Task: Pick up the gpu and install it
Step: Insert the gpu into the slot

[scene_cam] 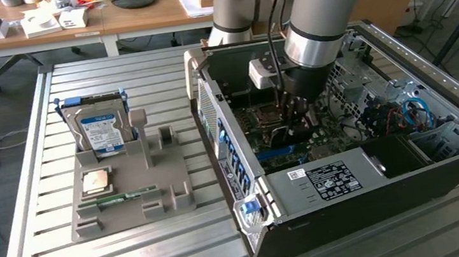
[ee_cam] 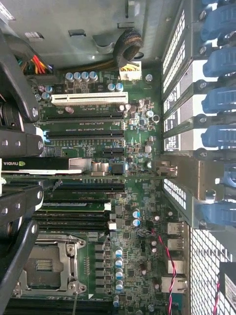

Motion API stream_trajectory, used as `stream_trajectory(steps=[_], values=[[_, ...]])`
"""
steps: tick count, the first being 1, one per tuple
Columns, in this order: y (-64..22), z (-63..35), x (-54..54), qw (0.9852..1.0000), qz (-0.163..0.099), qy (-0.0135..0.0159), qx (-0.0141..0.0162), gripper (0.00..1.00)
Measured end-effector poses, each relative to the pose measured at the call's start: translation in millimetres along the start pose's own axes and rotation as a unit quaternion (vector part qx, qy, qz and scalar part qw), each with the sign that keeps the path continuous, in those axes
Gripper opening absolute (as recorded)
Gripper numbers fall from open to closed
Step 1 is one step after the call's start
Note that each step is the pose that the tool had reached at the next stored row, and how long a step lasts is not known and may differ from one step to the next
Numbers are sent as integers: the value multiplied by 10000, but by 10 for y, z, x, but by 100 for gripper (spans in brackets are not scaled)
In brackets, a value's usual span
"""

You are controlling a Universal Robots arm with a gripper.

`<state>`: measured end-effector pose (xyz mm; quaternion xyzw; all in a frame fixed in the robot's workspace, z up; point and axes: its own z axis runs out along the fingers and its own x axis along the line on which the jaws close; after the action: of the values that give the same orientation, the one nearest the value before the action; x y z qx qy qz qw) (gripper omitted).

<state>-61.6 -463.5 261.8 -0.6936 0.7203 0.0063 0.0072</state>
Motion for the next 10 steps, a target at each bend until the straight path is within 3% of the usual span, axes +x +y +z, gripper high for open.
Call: stream_trajectory(steps=[10], values=[[13,9,2,10000,0,0,0,27]])
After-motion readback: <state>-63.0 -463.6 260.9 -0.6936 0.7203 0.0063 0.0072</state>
